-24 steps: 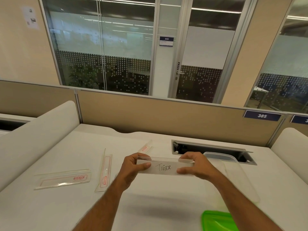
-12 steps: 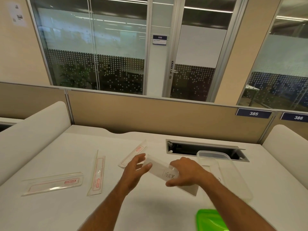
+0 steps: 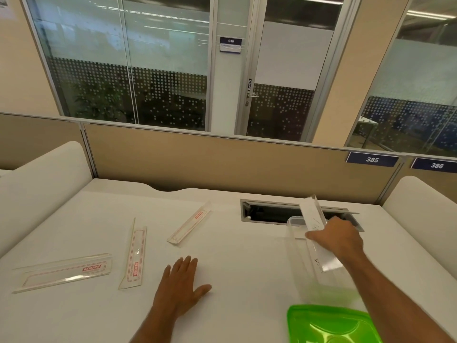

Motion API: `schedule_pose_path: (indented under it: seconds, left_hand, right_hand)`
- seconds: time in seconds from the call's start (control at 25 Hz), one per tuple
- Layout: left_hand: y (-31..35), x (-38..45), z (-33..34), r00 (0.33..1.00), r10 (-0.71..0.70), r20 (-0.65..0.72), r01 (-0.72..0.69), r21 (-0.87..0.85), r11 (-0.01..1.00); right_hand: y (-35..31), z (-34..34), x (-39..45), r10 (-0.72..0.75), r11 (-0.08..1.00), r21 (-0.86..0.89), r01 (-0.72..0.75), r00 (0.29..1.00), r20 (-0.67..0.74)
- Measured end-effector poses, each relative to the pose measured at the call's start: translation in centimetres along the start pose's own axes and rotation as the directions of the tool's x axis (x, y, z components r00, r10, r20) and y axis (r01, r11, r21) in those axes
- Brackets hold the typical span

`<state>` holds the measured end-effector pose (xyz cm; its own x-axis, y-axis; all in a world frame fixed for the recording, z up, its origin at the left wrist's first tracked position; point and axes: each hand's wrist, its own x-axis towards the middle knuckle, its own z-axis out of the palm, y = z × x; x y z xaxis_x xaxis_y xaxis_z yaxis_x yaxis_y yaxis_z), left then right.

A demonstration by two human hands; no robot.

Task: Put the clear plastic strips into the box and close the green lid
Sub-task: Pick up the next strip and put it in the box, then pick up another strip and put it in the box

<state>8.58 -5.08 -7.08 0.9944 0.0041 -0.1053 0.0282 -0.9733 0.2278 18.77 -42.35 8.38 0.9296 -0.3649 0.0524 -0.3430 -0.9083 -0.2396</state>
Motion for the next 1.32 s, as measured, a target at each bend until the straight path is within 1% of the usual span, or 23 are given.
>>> schedule_pose_path:
  seconds: [0.08,0.2,0.28,0.32,0.36,0.44,0.52,0.64,0.8,1.0,1.16,1.24,1.32]
  left_hand:
    - [-0.6,-0.4,0.9,1.000,-0.014,0.016,0.013,0.032,0.999]
    - [-1.2,0.0,2.0,1.000,-0.017,0.002,0.017,0.065,0.998]
    - [-1.3,-0.1,2.4,0.999,-0.004,-0.049,0.006,0.057,0.998]
    - [-1.3,-0.3,2.5,0.994,0.010,-0.111,-0.004,0.057,0.998]
    - [-1.2,-0.6,2.4,0.990,0.026,-0.140,-0.017,0.070,0.997]
    - [-1.0,-0.9,2.1,0.997,0.014,-0.079,-0.011,0.033,0.999]
    - [-0.8,-0.9,1.9,0.996,0.032,-0.078,-0.030,0.028,0.999]
    - [-1.0,-0.8,1.9,0.990,0.048,-0.129,-0.042,0.051,0.998]
    - [-0.9,-0.9,2.1,0.985,0.042,-0.166,-0.032,0.063,0.998]
    - [-1.0,-0.9,2.0,0.990,0.033,-0.134,-0.023,0.074,0.997]
    - [-0.9,-0.8,1.9,0.993,0.027,-0.118,-0.024,0.028,0.999]
    - [-1.3,-0.4,2.3,0.986,0.045,-0.161,-0.044,0.007,0.999]
    - [-1.8,0.3,2.5,0.992,0.026,-0.125,-0.030,-0.029,0.999]
  right_hand:
    - [1.2,0.9,-0.1,0.045,0.998,-0.036,-0.044,0.999,0.030]
    - [2.1,2.8,-0.2,0.085,0.991,-0.112,-0.076,0.994,0.075]
    - [2.5,3.7,-0.3,0.098,0.984,-0.159,-0.082,0.990,0.099]
    - [2.7,4.1,-0.2,0.103,0.981,-0.173,-0.083,0.989,0.109]
    - [2.7,4.5,-0.2,0.104,0.980,-0.181,-0.081,0.987,0.120]
    - [2.8,5.3,0.1,0.103,0.979,-0.187,-0.076,0.985,0.136]
    - [3.0,5.9,0.2,0.106,0.980,-0.182,-0.078,0.983,0.151]
    - [3.4,6.7,0.3,0.114,0.981,-0.176,-0.083,0.977,0.178]
    - [4.0,7.1,0.5,0.116,0.983,-0.166,-0.081,0.971,0.209]
    - [4.2,7.1,0.6,0.108,0.983,-0.171,-0.072,0.970,0.217]
    - [4.3,7.1,0.8,0.109,0.978,-0.198,-0.069,0.974,0.200]
    - [3.9,6.9,1.2,0.063,0.978,-0.203,-0.036,0.990,0.128]
    - [2.7,6.4,1.8,-0.025,0.977,-0.209,0.028,1.000,0.014]
